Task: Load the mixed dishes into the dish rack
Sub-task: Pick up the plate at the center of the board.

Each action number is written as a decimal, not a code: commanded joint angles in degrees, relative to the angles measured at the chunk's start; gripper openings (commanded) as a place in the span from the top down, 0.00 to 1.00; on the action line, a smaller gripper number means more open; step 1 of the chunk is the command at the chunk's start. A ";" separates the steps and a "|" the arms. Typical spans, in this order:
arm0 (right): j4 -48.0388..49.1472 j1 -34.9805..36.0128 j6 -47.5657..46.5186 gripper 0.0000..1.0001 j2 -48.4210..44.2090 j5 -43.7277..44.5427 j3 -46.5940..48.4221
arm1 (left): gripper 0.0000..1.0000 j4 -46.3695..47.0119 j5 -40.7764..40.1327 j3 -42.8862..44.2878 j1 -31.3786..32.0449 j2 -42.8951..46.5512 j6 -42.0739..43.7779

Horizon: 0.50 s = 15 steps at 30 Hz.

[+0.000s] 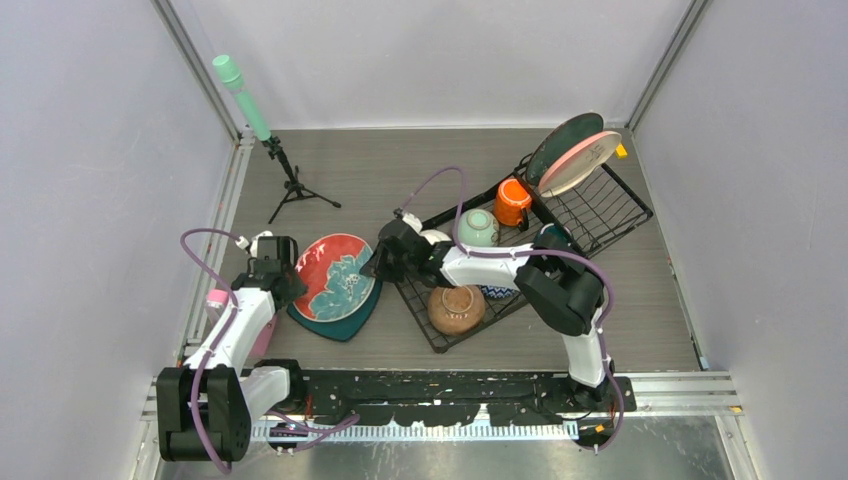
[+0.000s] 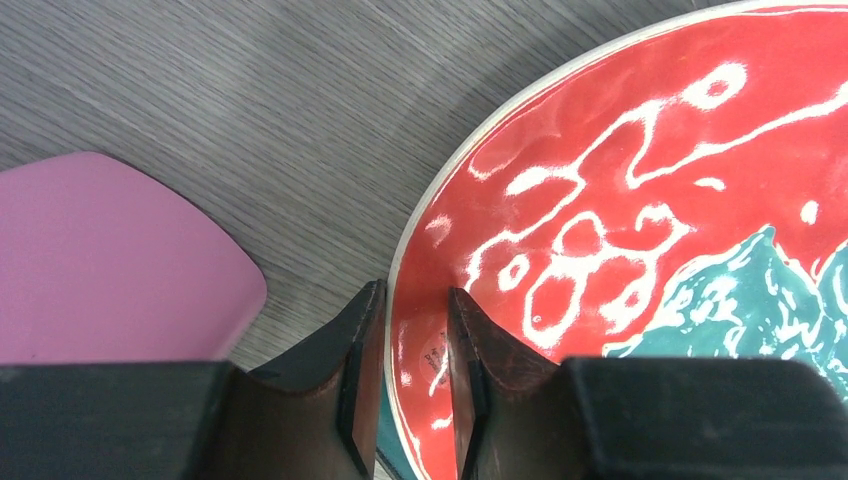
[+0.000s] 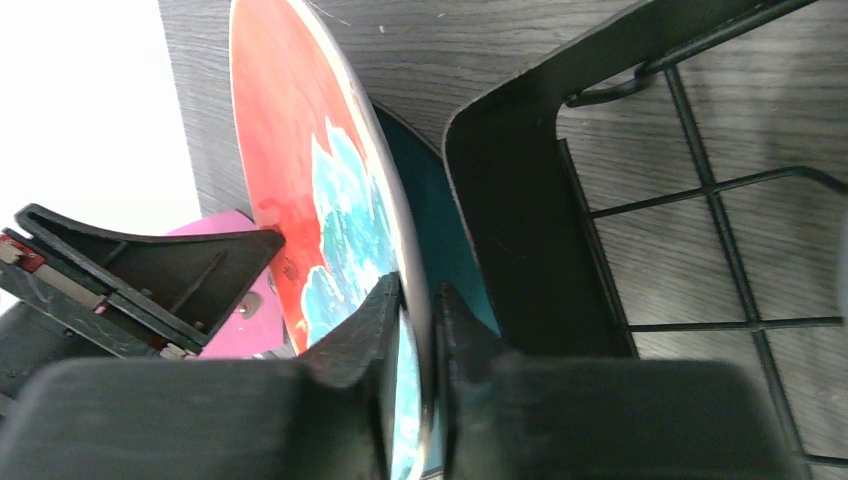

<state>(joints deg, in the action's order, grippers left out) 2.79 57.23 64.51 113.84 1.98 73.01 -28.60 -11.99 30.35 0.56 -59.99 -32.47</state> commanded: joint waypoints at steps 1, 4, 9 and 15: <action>1.72 2.36 -2.64 0.92 0.25 -4.90 3.48 | 0.77 2.33 16.75 0.27 2.32 1.11 -3.59; -1.00 2.31 -5.67 0.99 -1.23 -4.59 5.36 | 0.73 1.53 16.08 1.07 2.32 1.92 -3.35; -3.65 2.36 -10.57 1.00 -5.48 -2.62 6.22 | 0.59 -0.45 15.55 3.92 2.27 4.17 -3.14; -5.55 2.28 -15.31 1.00 -9.67 -2.24 5.42 | 0.40 -3.18 15.35 7.91 2.33 8.23 -1.70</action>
<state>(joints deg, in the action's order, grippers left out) -3.97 57.78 54.54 110.48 1.43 76.53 -31.75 -1.58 33.65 2.59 -54.78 -34.06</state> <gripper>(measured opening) 0.108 0.565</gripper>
